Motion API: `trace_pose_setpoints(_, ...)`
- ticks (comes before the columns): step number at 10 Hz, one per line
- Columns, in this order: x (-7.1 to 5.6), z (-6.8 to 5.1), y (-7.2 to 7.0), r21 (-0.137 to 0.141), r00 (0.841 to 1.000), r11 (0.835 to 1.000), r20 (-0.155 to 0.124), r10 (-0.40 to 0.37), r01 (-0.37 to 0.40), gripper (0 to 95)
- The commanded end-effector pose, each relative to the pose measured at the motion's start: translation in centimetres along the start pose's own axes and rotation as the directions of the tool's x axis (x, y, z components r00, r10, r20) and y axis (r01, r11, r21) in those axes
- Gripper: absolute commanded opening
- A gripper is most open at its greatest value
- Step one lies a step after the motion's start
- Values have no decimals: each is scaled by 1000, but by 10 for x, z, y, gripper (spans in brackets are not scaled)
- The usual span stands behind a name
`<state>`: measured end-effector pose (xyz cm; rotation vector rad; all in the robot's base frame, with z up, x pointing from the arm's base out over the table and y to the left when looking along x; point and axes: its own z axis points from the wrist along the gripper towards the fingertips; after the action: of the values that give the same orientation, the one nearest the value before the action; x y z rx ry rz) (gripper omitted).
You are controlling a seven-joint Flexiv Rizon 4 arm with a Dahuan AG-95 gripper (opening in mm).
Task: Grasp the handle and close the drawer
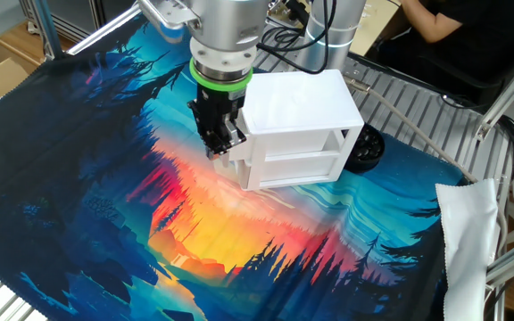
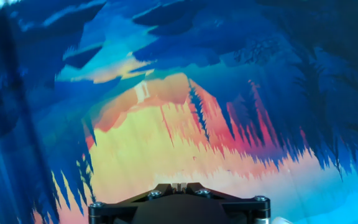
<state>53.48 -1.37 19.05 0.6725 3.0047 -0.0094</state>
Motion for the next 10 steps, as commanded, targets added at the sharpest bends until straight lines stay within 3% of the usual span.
trace_pose_setpoints(1,-2,-4,-5,7,1000,1000,2,28,-28,0)
trace_pose_setpoints(3,-6,-4,-22,8,1000,1000,-3,-7,7,0)
trace_pose_setpoints(6,-13,5,-43,8,1000,1000,-4,-11,12,0)
trace_pose_setpoints(10,-16,10,-54,10,1000,1000,-2,-18,18,0)
